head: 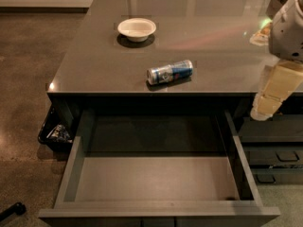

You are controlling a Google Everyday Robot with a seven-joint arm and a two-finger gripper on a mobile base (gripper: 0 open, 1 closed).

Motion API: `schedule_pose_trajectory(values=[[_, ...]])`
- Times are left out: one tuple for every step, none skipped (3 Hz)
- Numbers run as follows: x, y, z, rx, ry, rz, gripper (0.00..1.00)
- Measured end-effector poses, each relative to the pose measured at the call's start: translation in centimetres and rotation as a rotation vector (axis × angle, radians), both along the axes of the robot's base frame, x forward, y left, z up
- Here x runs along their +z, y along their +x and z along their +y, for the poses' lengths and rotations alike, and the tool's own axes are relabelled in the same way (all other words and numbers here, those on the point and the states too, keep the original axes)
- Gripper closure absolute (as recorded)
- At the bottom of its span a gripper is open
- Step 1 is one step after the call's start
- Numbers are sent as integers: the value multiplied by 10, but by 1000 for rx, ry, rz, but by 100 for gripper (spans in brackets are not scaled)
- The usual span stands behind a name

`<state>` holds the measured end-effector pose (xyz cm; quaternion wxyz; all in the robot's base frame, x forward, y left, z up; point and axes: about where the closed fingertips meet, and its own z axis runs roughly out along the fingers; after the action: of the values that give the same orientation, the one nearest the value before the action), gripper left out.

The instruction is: Place redbull can into top drawer

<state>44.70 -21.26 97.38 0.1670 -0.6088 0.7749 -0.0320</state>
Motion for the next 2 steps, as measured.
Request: schedule_pose_trajectory(values=[[-20,41,21,76,34,-2,0],[-53,84,45,162,124,17,0]])
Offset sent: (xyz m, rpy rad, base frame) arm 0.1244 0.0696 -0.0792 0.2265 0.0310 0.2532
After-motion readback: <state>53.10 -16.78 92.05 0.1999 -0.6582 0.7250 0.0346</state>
